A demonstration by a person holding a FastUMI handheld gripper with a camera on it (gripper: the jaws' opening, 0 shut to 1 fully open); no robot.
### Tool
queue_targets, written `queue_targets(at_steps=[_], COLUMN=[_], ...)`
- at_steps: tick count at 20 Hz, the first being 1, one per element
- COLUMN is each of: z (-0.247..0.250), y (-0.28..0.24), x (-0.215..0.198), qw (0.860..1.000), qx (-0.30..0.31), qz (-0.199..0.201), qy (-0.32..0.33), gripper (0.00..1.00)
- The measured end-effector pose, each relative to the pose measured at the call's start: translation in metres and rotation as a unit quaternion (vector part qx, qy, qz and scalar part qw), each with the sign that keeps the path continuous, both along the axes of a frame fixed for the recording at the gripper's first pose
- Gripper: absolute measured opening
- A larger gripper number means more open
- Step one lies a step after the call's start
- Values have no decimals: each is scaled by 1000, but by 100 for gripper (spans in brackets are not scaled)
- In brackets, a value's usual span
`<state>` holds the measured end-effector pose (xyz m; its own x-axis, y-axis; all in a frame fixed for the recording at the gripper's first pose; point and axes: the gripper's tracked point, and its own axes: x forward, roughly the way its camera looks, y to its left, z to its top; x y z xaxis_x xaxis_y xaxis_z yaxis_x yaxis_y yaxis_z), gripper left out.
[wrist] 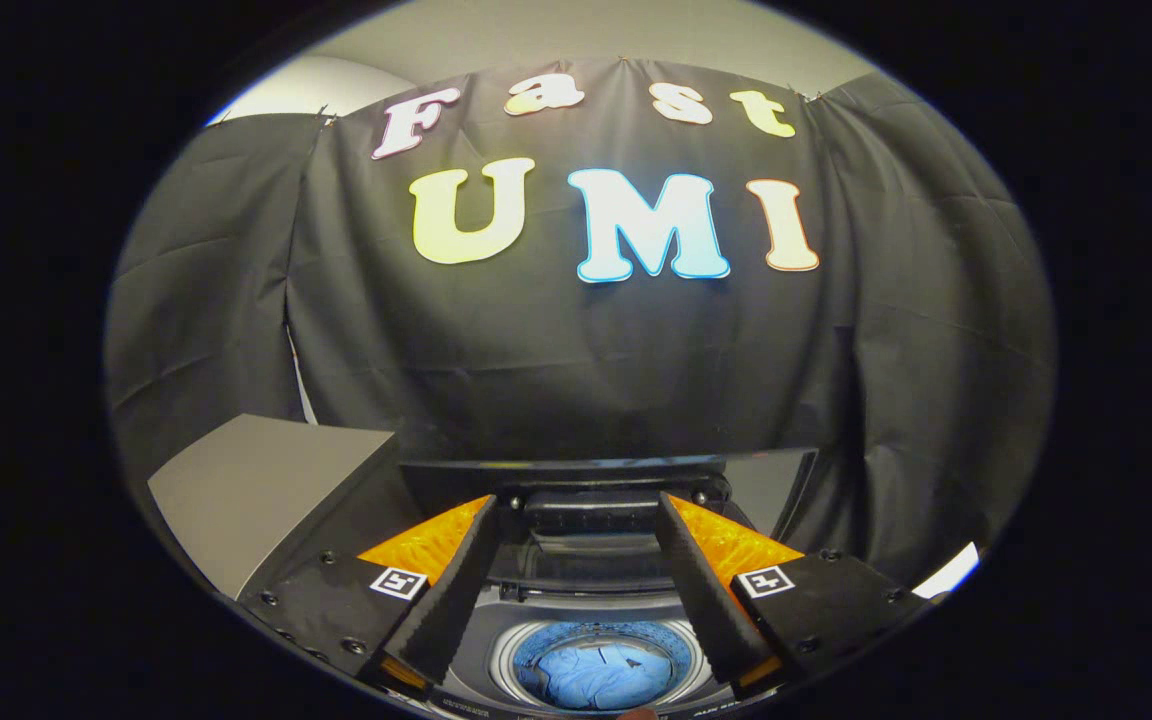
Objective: Put the clothes into the washing machine and then close the washing machine lid.
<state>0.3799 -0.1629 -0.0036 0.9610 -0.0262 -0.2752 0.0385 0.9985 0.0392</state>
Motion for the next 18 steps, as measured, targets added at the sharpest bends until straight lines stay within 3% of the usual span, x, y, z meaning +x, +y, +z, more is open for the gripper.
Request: queue_targets(at_steps=[11,18], z=[-5,-24], y=[0,-7], x=[81,108], qw=[1000,1000], qx=[-7,-16], qz=[-13,-24], qy=[-4,5], gripper=[97,98])
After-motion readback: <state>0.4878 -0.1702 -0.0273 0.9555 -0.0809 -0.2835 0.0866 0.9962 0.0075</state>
